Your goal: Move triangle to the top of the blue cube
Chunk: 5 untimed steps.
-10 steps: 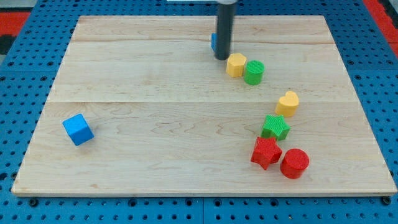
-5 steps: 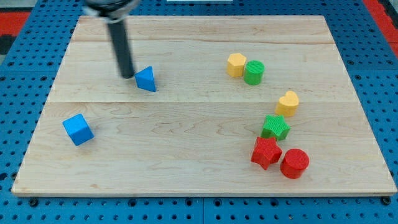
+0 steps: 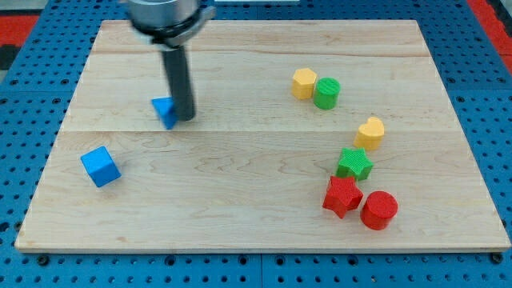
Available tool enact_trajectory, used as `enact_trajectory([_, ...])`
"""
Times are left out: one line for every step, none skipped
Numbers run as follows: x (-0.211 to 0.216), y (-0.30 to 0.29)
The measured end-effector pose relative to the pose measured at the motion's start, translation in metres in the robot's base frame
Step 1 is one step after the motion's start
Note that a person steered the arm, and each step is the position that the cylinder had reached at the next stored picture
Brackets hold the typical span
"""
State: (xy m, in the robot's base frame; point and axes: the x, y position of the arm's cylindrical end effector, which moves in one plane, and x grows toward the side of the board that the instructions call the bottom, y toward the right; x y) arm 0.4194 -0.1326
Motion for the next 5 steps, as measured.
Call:
enact_trajectory([-0.043, 0.028])
enact_trajectory([-0.043, -0.018])
enact_trajectory([-0.006, -0.065])
enact_trajectory([0.012, -0.067])
enact_trajectory([-0.024, -0.062])
